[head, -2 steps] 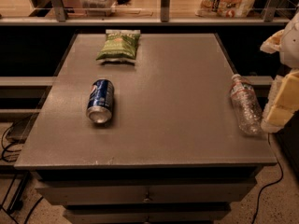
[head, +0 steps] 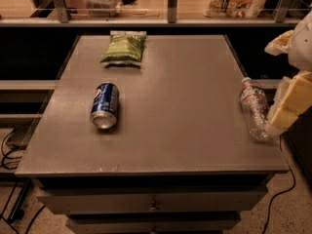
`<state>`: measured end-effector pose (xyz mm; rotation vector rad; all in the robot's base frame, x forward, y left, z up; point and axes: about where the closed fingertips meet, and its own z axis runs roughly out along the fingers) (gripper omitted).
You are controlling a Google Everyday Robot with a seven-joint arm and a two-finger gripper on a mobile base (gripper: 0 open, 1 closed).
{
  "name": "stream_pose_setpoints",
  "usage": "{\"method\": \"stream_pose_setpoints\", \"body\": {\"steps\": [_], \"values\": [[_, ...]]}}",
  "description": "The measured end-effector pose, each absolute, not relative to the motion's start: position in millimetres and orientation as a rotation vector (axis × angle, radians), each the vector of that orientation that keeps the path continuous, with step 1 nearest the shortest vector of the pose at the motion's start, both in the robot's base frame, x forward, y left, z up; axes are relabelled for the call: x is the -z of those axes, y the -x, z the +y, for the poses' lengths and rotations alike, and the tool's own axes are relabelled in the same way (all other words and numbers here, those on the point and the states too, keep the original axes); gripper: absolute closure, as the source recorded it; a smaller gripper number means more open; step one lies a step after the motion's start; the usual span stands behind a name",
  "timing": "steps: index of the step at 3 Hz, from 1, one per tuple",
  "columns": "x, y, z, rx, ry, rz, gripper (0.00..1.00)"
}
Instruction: Pick green jalapeno chip bag
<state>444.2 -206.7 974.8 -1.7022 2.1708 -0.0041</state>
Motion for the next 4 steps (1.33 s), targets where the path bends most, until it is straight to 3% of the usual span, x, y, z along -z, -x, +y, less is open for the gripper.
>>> {"method": "stream_pose_setpoints", "body": {"steps": [2, 4], "values": [[-975, -487, -142, -0.184, 1.631, 1.932, 0.00], [-970, -502, -134, -0.176, 1.585, 1.943, 0.00]]}}
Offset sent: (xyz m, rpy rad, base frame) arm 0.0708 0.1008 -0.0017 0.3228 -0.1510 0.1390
